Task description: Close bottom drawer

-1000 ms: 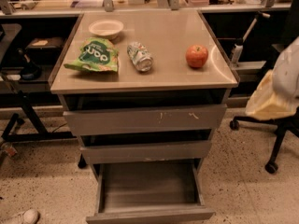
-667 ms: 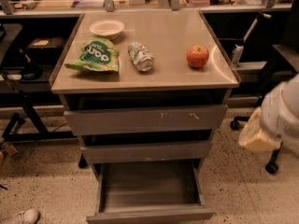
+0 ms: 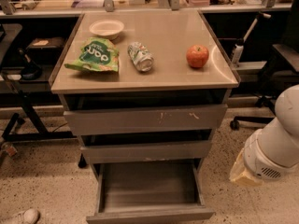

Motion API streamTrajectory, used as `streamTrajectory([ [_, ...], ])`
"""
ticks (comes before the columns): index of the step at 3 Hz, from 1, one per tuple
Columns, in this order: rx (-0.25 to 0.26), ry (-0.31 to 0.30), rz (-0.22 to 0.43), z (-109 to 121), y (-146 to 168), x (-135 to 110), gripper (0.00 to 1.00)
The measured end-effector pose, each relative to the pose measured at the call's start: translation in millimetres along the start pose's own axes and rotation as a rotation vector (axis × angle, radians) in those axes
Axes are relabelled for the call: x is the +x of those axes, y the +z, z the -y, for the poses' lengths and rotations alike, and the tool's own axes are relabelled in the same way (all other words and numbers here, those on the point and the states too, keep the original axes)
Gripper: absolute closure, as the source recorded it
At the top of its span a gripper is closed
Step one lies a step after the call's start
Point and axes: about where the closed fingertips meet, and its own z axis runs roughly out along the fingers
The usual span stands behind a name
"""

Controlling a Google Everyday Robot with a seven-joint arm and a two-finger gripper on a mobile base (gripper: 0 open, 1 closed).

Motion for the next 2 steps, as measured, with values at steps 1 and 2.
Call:
streamTrajectory([
  [1, 0.0, 0.0, 0.0, 0, 0, 0, 1.0],
  [2, -0.029, -0.003, -0.035, -5, 25, 0, 1.0],
])
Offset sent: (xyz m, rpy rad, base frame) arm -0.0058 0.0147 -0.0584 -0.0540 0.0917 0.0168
